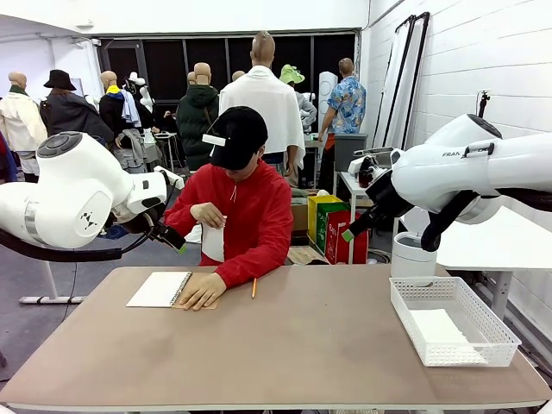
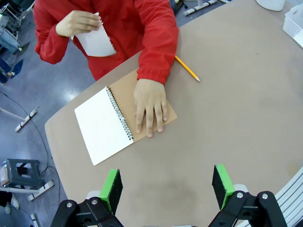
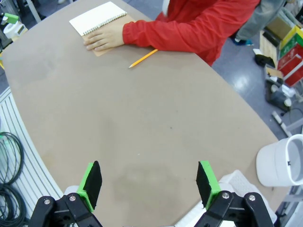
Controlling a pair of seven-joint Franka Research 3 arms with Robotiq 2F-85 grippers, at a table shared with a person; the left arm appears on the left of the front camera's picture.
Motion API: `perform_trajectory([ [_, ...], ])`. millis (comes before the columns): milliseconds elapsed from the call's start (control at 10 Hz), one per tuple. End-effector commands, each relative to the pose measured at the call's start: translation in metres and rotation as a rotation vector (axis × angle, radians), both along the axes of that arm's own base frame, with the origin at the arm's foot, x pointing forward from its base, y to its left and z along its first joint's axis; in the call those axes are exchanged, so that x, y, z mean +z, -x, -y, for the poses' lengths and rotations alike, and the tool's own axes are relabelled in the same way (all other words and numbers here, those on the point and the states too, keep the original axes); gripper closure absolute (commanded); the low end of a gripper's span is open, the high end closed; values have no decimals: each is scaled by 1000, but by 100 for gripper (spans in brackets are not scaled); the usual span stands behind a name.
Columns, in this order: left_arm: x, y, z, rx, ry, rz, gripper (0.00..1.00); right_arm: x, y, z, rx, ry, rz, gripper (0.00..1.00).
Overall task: Sort the paper based on its condition.
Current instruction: If a person hands you a paper, place it in the Organizing basket , and if it's crumpled, put it in the Trash can.
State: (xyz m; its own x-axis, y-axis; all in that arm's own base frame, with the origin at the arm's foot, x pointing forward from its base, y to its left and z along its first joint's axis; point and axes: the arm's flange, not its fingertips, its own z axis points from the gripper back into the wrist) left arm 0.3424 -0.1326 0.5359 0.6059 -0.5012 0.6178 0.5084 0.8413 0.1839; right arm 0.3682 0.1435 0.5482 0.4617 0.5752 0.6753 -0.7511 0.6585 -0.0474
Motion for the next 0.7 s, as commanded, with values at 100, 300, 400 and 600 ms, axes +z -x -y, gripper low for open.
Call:
perform_trajectory([
  [100, 0, 0, 0, -3, 2, 4, 0, -1, 0, 0, -2, 0, -2, 0],
  [300, 0, 0, 0, -3, 2, 4, 0, -1, 0, 0, -2, 0, -2, 0],
  [400, 0, 0, 0, -3, 2, 4, 0, -1, 0, 0, -2, 0, -2, 0],
  [600, 0, 0, 0, -3, 2, 4, 0, -1, 0, 0, -2, 0, -2, 0],
])
